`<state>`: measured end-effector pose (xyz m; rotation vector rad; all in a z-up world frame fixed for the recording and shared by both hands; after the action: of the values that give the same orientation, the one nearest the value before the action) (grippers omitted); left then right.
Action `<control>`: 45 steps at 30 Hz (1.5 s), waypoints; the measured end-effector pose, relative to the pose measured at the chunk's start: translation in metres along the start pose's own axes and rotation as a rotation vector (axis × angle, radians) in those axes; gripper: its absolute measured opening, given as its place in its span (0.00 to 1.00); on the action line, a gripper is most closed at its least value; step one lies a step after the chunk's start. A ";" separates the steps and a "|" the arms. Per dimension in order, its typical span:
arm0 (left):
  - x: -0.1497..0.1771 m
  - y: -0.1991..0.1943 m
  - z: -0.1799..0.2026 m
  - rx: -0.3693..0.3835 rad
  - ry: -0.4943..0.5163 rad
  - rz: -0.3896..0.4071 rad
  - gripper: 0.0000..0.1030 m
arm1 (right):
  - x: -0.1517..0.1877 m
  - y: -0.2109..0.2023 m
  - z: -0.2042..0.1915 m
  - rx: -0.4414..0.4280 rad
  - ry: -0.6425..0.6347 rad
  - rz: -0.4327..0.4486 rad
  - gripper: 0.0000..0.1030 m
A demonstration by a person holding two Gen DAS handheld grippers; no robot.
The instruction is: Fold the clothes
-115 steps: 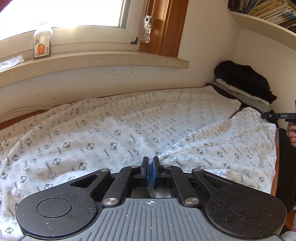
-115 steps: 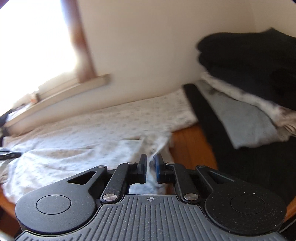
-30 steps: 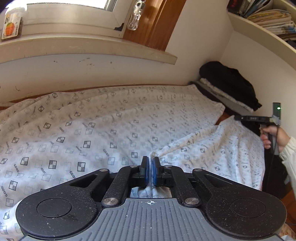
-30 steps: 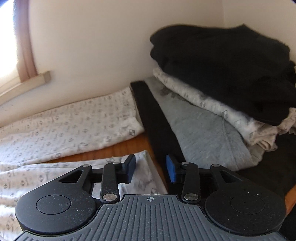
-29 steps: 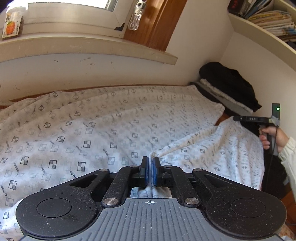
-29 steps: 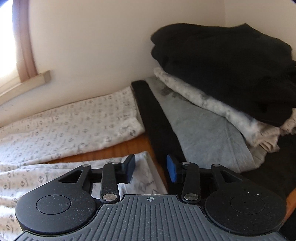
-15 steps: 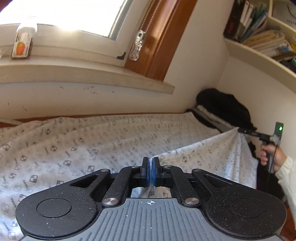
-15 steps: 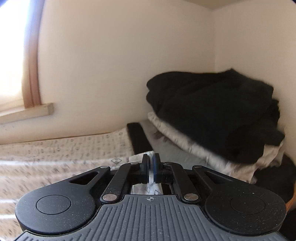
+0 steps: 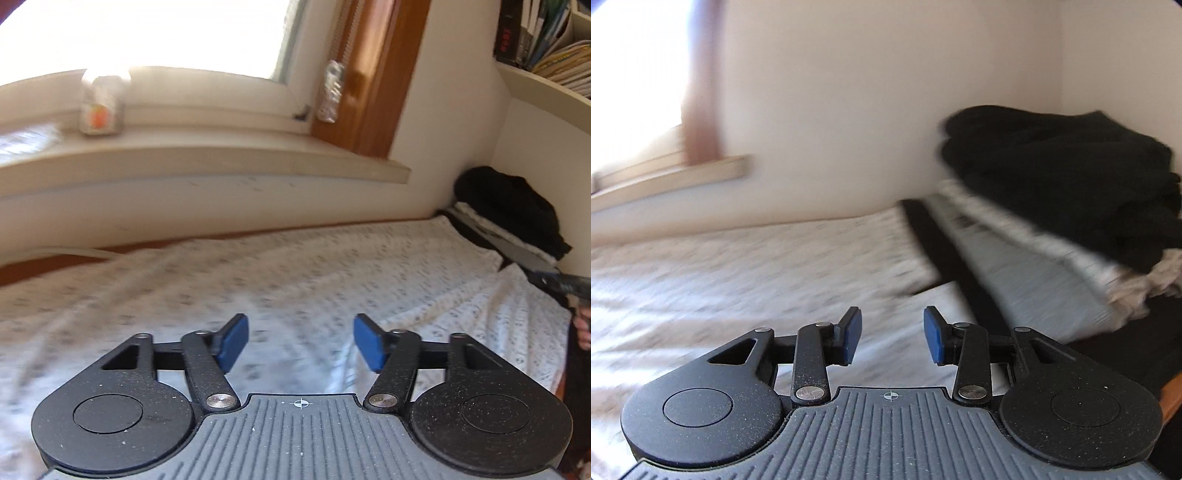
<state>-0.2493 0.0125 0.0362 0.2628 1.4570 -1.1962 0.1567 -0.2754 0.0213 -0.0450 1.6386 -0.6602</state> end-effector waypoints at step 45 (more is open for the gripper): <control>0.093 -0.199 -0.116 -0.524 0.137 -0.076 0.76 | 0.055 -0.119 -0.461 -0.992 -0.729 -0.046 0.41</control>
<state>-0.4934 -0.0301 0.0365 -0.0735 1.8557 -0.8258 -0.3185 -0.2175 0.0370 -0.9303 1.0985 0.1987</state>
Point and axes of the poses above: each gripper's, at about its wrist camera, not at the fingertips, and y roughly the way its jaws point, z to its right, x to its underside, the point moved 3 cm from there along y, roughly the way its jaws point, and after that the axes turned 1 degree about z, right-handed, at the moved point
